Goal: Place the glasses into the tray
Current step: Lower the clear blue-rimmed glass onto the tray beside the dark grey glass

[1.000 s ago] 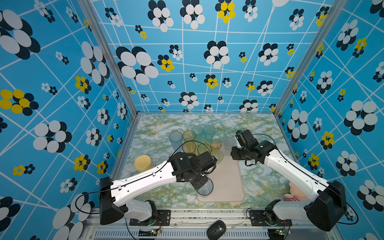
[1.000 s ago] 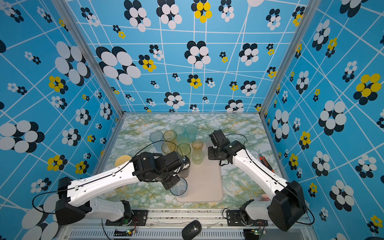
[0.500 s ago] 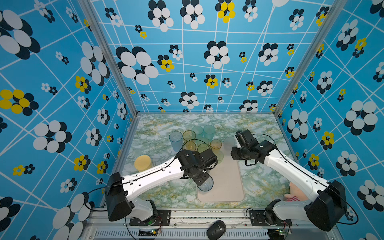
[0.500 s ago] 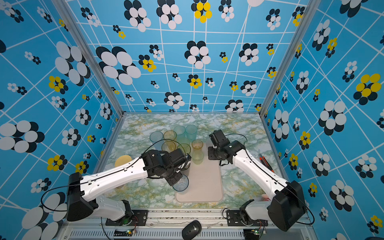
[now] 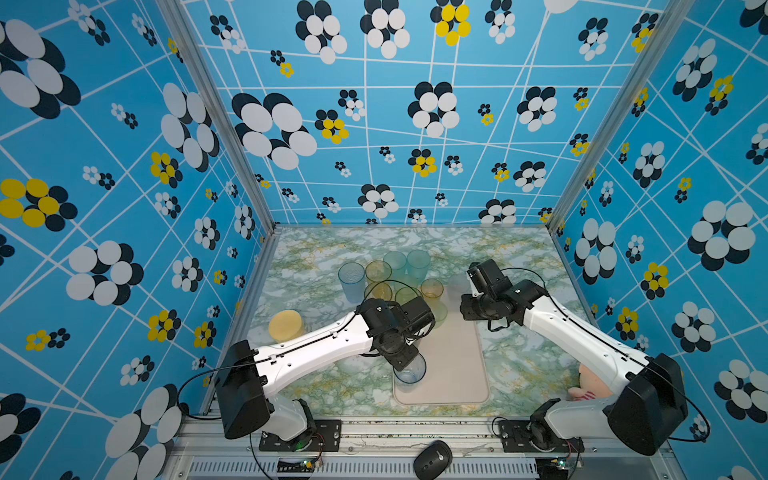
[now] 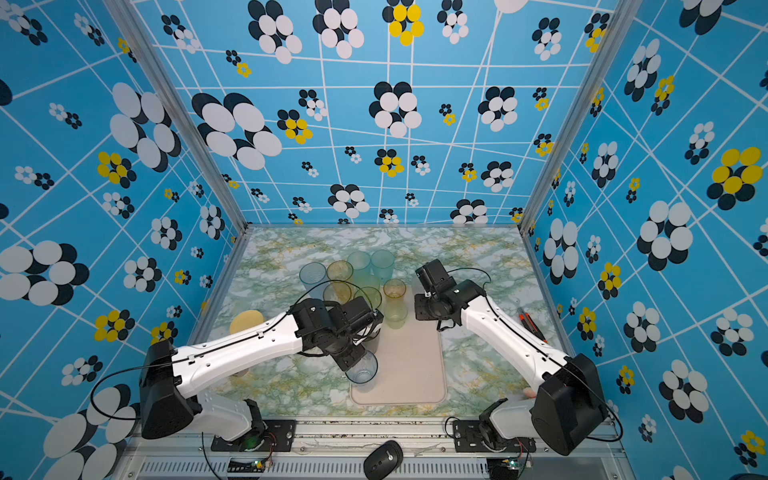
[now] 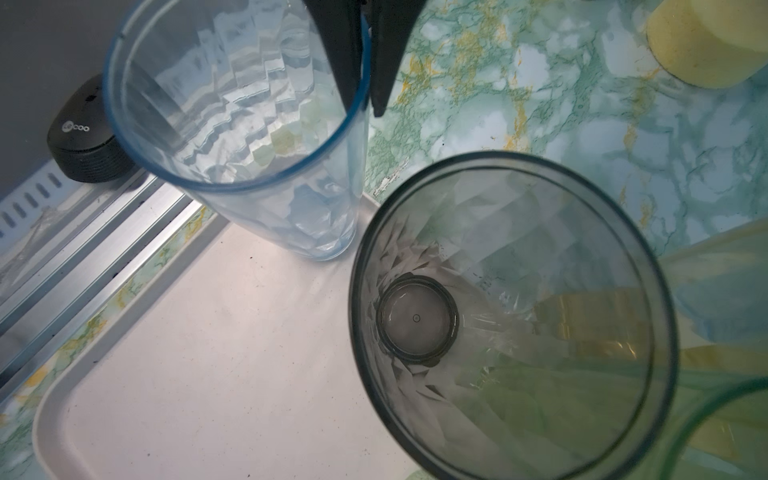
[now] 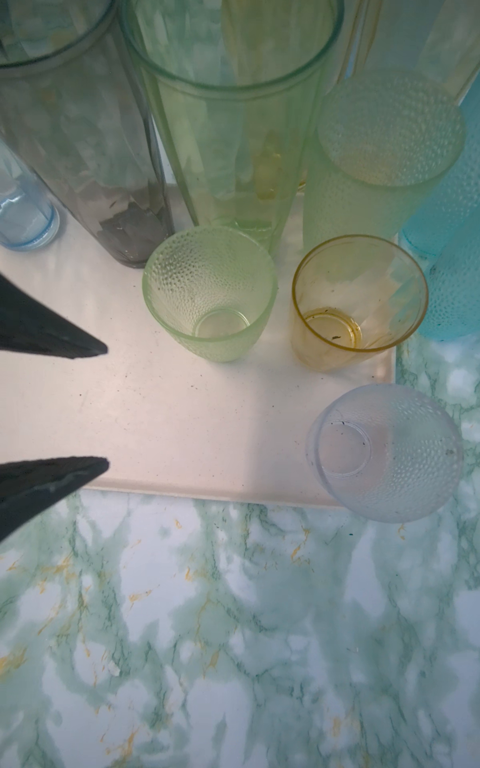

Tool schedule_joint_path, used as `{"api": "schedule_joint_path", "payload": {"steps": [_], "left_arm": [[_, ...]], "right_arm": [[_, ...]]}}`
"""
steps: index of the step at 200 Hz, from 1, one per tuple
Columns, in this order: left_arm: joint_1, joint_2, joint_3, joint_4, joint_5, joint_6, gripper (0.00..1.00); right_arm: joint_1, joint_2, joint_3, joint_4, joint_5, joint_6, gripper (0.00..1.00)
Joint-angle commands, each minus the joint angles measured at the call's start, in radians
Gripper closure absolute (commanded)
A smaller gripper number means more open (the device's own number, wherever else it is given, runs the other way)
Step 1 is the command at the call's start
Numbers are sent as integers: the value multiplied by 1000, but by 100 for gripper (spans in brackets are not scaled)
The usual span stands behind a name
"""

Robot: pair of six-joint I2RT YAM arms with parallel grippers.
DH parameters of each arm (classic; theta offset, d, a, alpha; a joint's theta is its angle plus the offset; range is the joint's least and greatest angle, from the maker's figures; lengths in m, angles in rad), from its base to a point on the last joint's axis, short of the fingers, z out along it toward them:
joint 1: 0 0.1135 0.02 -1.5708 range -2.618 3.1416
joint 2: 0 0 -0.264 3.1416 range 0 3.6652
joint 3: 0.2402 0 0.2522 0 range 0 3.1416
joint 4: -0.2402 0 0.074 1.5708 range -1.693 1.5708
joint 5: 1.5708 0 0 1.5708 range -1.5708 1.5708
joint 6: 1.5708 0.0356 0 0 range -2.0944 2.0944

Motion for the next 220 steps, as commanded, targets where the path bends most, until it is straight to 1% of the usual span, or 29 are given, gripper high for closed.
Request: {"api": "schedule_joint_path", "payload": {"steps": [1, 88, 103, 124, 146, 220], "left_arm": [[12, 8, -14, 19, 22, 14, 96], [17, 9, -18, 9, 24, 22, 93], [17, 8, -16, 9, 21, 20, 90], [17, 7, -15, 9, 15, 18, 83], [17, 4, -15, 9, 9, 18, 79], [18, -15, -15, 15, 0, 22, 73]], "right_arm": [[-2, 7, 18, 4, 9, -14, 58], [-2, -2, 11, 1, 10, -9, 58], [-3, -2, 10, 1, 11, -7, 58], [-2, -3, 12, 1, 10, -9, 58], [-3, -3, 12, 1, 11, -9, 58], [-2, -5, 9, 3, 8, -6, 58]]}}
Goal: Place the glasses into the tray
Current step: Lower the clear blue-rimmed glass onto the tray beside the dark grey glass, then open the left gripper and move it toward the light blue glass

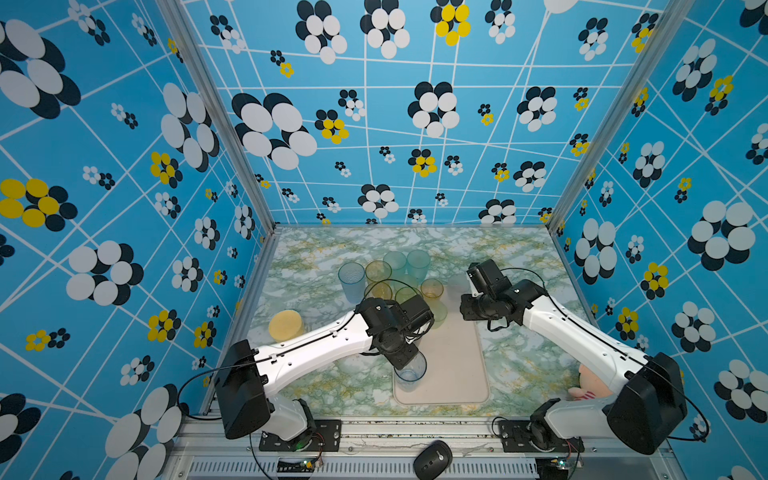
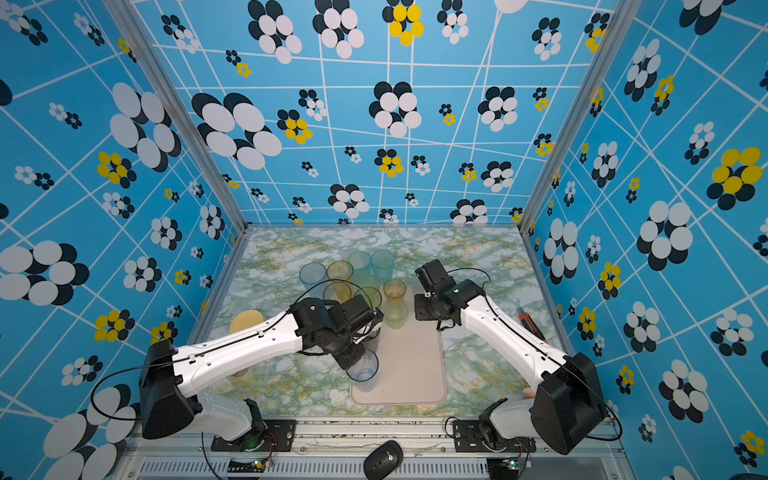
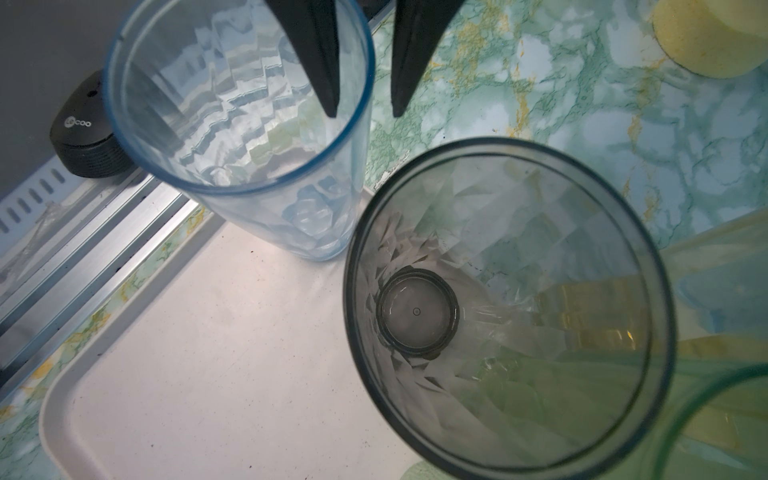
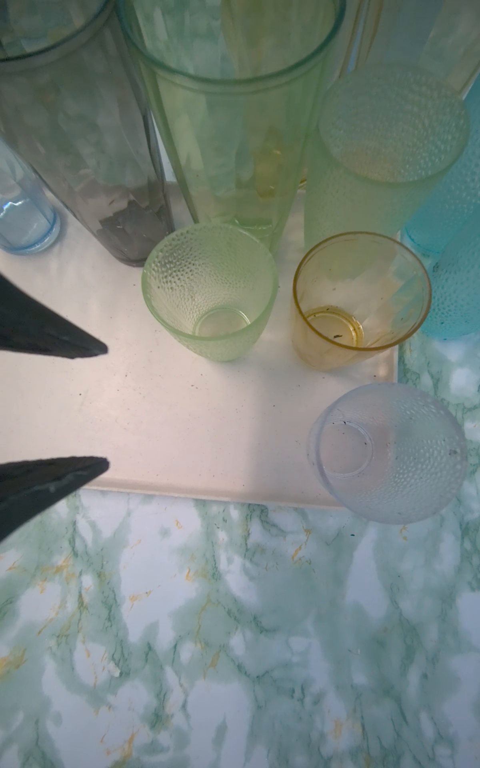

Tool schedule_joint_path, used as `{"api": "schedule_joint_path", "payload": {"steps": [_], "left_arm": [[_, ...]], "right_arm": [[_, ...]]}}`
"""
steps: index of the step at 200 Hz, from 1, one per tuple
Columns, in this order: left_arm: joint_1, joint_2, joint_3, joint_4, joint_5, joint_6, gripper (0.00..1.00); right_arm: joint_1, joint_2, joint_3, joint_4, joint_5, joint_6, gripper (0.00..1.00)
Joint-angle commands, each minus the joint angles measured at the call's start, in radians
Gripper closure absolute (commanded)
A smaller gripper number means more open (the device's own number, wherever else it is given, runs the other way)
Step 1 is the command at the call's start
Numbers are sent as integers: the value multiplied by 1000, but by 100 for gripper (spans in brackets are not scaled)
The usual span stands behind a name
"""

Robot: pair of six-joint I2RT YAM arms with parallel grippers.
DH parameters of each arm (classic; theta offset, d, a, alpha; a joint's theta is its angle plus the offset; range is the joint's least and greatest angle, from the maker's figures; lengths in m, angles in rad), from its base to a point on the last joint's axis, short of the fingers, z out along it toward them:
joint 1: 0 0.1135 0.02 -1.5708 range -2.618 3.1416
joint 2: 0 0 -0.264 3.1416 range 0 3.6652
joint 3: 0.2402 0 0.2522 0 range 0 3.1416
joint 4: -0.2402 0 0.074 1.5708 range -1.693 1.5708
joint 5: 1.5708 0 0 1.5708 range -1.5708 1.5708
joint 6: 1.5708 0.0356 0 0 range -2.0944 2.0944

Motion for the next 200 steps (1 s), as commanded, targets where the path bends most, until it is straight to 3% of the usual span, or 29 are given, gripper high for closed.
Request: {"api": "schedule_joint_path", "payload": {"steps": [1, 122, 165, 200], "left_arm": [[6, -15, -9, 0, -10, 12, 73], [24, -120, -11, 4, 9, 22, 71], [107, -214, -19, 15, 19, 22, 70], [245, -308, -32, 65, 14, 8, 68]], "right_arm": [[-2, -8, 9, 2, 8, -6, 58], [-2, -4, 14, 3, 5, -4, 58], [-2, -3, 7, 4, 1, -3, 58], [-1, -4, 5, 6, -3, -1, 58]]}}
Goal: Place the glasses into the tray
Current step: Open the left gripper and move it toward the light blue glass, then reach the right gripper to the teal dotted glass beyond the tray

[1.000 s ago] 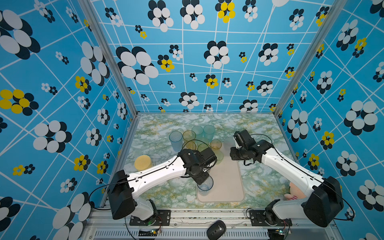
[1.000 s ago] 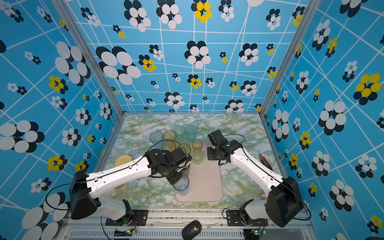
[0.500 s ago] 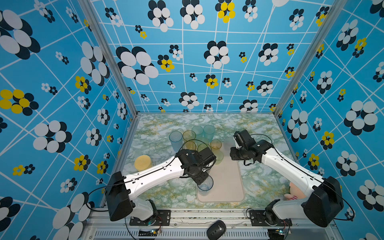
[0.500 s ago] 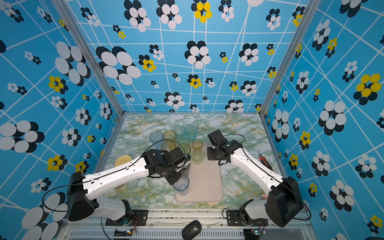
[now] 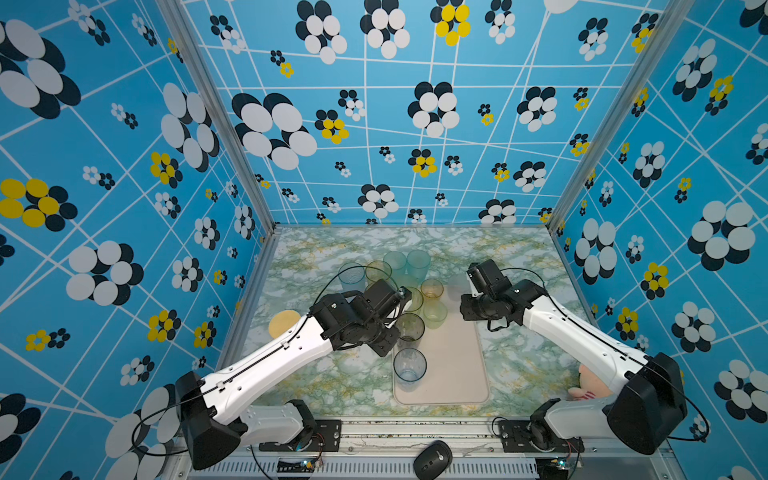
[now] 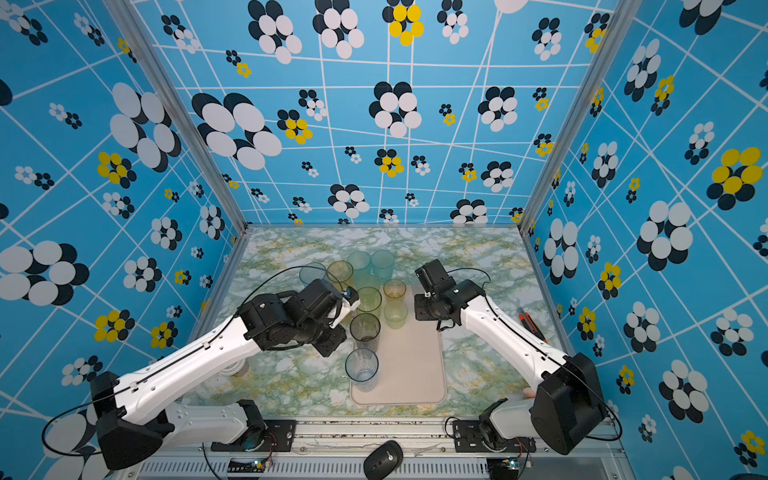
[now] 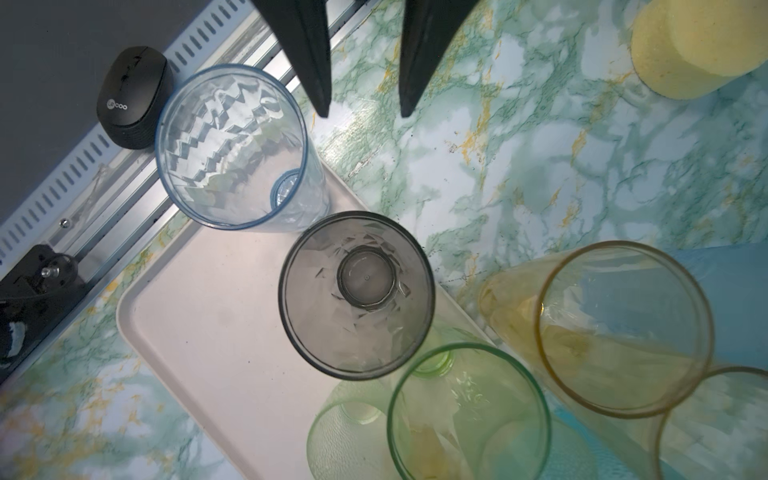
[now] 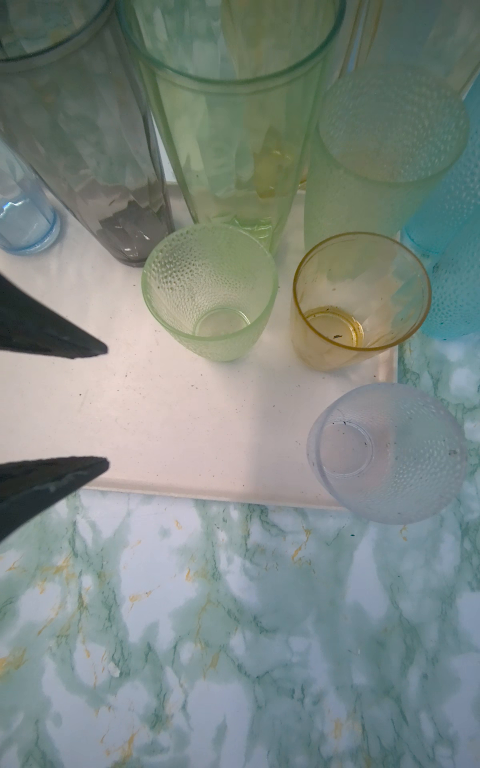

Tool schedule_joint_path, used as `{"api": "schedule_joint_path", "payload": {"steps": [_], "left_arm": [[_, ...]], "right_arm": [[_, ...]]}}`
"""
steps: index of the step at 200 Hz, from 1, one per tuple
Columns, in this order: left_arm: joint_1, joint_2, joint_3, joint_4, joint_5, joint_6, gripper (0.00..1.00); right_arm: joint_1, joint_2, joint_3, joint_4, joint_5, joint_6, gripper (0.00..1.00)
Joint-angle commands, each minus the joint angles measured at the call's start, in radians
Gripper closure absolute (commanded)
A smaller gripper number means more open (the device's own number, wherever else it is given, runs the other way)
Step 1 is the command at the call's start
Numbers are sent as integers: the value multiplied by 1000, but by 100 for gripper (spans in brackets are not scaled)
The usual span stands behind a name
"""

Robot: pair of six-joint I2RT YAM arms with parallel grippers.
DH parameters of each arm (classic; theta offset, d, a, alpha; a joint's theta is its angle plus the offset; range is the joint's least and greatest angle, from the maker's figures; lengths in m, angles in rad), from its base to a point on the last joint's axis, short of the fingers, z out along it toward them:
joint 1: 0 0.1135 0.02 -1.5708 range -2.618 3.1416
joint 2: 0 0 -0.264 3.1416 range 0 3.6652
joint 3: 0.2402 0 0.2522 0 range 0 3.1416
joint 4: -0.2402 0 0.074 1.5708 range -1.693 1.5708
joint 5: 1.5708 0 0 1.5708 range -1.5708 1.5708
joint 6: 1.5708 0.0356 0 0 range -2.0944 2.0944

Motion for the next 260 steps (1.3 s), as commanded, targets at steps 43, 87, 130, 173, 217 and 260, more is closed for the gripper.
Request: {"api": "schedule_joint_path", "payload": {"steps": [43, 87, 130, 173, 217, 260], "left_arm": [[311, -93, 14, 92, 42, 21, 66], [544, -7, 44, 138, 84, 57, 71], [688, 108, 51, 184, 70, 47, 74], [699, 167, 48, 289, 82, 12, 74], [704, 144, 10, 330, 64, 13, 73], [709, 129, -25, 366, 98, 2, 73]], "right_arm": [[-2, 6, 20, -8, -4, -9, 58], [-3, 14, 25, -10, -6, -7, 58], [-1, 29, 41, -12, -6, -12, 58], [-2, 71, 92, -23, -2, -29, 58], [-2, 148, 200, -46, 4, -61, 58], [-2, 310, 410, -81, -11, -102, 63]]}}
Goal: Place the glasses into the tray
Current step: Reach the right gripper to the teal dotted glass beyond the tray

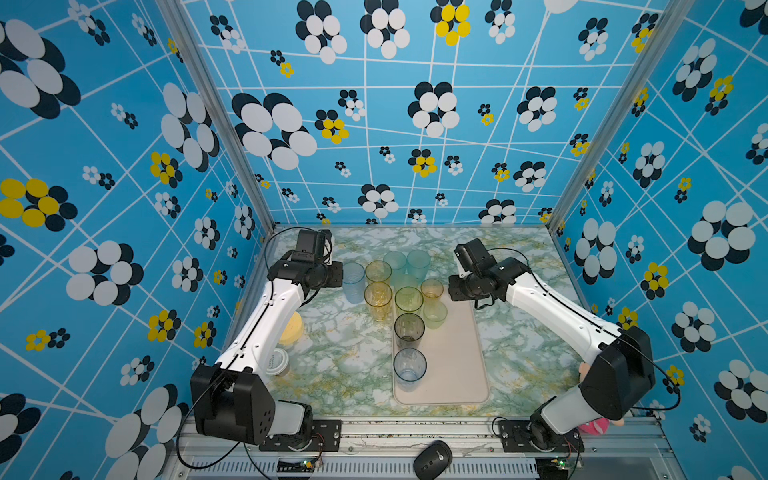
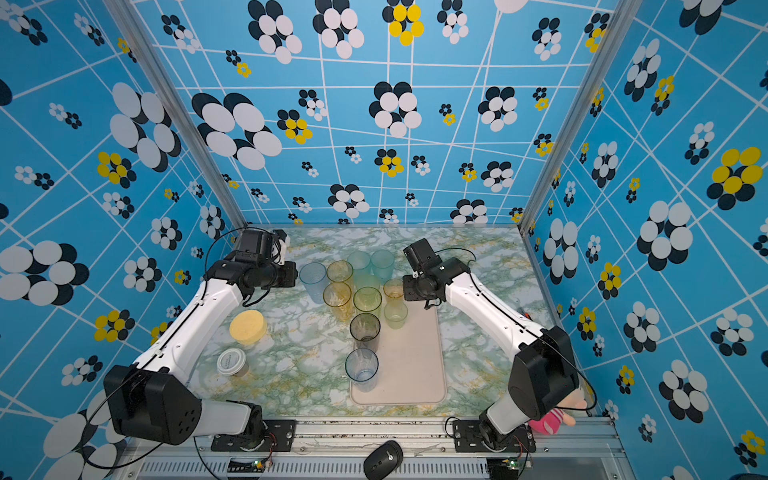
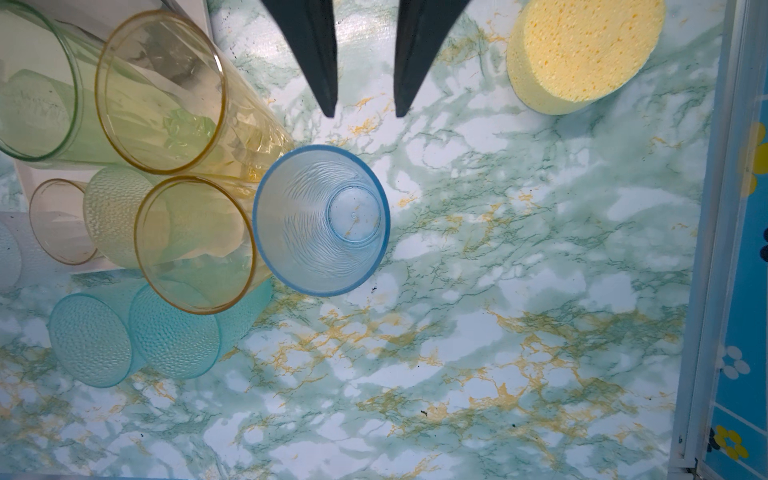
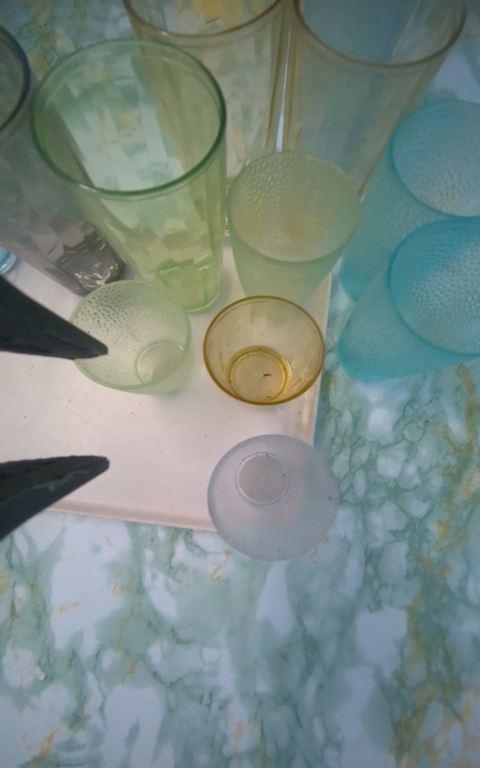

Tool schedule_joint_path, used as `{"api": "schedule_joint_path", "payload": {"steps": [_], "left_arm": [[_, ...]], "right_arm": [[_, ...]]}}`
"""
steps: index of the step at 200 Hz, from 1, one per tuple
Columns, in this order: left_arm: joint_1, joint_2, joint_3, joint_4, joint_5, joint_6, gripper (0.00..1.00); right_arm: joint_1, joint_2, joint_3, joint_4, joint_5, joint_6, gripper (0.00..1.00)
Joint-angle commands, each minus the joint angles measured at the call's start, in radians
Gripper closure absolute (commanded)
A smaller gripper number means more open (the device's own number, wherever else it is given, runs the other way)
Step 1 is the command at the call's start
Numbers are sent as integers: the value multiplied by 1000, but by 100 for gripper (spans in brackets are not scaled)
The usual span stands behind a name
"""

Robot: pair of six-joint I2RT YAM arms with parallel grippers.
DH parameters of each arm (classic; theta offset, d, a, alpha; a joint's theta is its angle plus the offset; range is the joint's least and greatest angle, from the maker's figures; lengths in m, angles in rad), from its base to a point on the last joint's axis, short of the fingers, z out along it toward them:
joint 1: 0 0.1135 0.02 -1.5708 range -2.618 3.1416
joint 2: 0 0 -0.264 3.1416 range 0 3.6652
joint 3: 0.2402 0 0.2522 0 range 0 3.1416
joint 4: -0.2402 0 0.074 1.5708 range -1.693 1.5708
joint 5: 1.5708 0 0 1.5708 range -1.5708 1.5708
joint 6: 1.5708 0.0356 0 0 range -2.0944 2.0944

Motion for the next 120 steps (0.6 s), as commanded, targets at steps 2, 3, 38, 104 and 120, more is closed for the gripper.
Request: {"api": "schedule_joint_path", "payload": {"steps": [2, 3, 38, 104, 120], "left_arm": [[10, -34, -30, 39, 30, -18, 73], [10, -35, -31, 41, 32, -19, 73], [5, -72, -66, 84, 89, -36, 73], [4, -101, -84, 94, 106, -26, 72], [5, -97, -84, 96, 106, -23, 72]], "right_arm": [[-2, 87, 120, -47, -8, -45, 63], [-2, 93, 127, -49, -8, -46, 64], [-16, 285, 384, -127, -30, -83, 67], [-48, 601, 798, -299, -52, -114, 72], [-54, 650, 857, -323, -53, -115, 73]]}}
